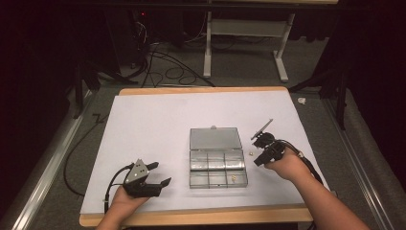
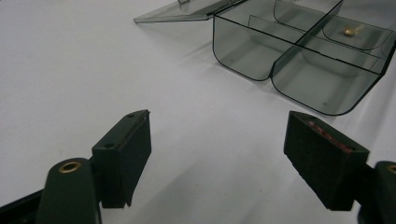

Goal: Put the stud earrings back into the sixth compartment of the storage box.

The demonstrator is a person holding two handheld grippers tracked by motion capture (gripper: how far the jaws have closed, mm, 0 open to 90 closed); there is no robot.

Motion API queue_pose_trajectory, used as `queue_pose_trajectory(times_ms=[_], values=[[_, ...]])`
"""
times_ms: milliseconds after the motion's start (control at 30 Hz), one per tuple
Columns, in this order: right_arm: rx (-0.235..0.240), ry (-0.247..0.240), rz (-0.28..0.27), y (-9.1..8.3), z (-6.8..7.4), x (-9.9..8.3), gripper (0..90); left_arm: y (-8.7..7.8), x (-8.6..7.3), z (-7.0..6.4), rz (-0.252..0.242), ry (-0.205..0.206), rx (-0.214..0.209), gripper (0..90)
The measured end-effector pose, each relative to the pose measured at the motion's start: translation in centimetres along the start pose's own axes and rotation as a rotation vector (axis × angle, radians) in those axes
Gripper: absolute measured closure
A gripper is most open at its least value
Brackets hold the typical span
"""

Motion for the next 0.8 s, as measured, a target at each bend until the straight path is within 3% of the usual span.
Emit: queue_pose_trajectory(times_ms=[67,367,600,800], values=[[0.000,-0.016,-0.003,0.1,-0.2,0.1,77.5,0.0,0.0,0.0,0.000,0.001,0.000,24.0],[-0.013,0.020,-0.023,1.1,-0.9,1.4,71.6,-0.1,0.0,0.0,-0.004,0.003,0.000,24.0],[-0.015,0.014,-0.042,1.5,-1.1,2.1,70.2,0.0,0.0,0.0,-0.004,0.002,0.000,24.0],[-0.055,0.009,-0.058,2.0,-1.6,2.8,69.3,0.0,0.0,0.0,-0.005,0.002,-0.002,24.0]])
Point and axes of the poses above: each handheld gripper's, and its own axes: y roughly forward along the jaws, x roughly out of its top, z roughly to its left, the point moved 5 cm from there along y, roughly forward along the jaws, and after that the axes turned 13 degrees about -z, right-handed, at the moved point
